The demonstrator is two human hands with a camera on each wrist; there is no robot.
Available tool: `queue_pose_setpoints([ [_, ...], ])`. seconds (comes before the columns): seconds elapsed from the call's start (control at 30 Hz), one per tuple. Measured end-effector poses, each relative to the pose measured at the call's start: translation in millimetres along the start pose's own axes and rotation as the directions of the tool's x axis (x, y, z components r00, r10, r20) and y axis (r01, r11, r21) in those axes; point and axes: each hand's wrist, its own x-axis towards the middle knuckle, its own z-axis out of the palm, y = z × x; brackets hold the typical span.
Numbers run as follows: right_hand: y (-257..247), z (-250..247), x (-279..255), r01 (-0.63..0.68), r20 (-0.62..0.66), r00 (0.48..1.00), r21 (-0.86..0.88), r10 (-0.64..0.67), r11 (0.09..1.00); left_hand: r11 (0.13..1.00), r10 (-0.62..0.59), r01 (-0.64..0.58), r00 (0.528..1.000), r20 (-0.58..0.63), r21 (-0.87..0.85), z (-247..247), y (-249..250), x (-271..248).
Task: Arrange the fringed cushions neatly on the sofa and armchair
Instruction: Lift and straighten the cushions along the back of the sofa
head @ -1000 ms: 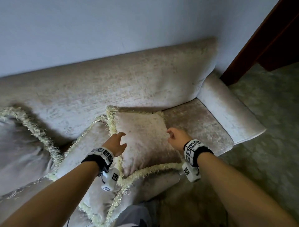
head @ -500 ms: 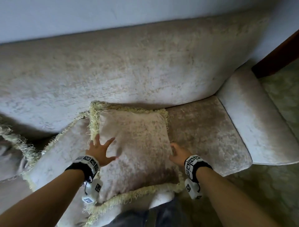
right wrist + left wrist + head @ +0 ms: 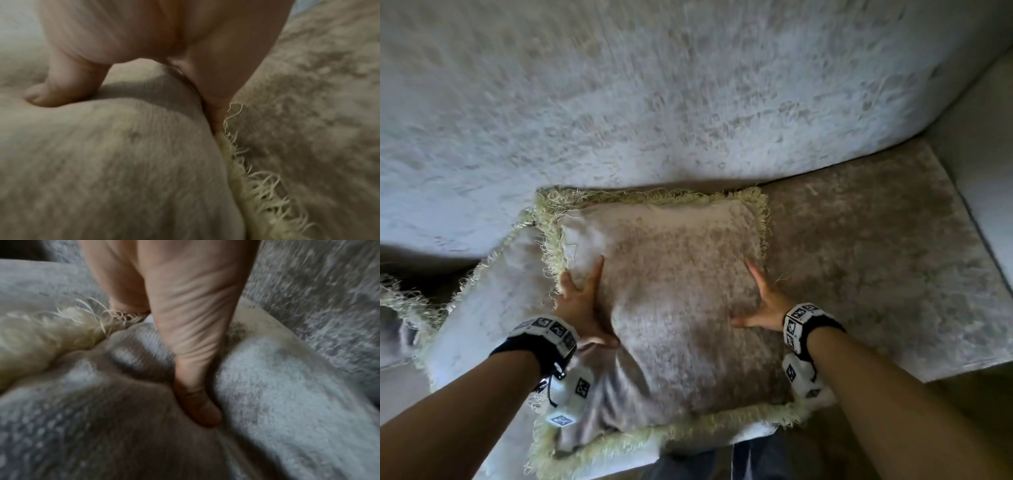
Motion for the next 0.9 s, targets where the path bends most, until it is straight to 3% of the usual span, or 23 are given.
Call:
queue_pose_setpoints([
  [0.4,-3,7,6,-0.019,-0.080,0.996,0.136,0.030,0.990,0.996,-0.009,0.012,0.999,0.042,-0.083,-8,1,6],
  [0.6,3,9,-29,-0.020,-0.188,0.980,0.222,0.063,0.975,0.978,0.099,-0.096,0.995,0.006,-0.183,-18,9,-26],
  [0.73,38,-4,-79,-0.045,-0.234,0.965,0.295,0.118,0.954,0.950,0.225,-0.222,0.974,-0.009,-0.218,-13,45,-53],
  [0.9,110,-49,-155,-0.071,-0.302,0.933,0.371,0.193,0.926,0.904,0.359,-0.347,0.933,0.003,-0.249,17,136,-87],
])
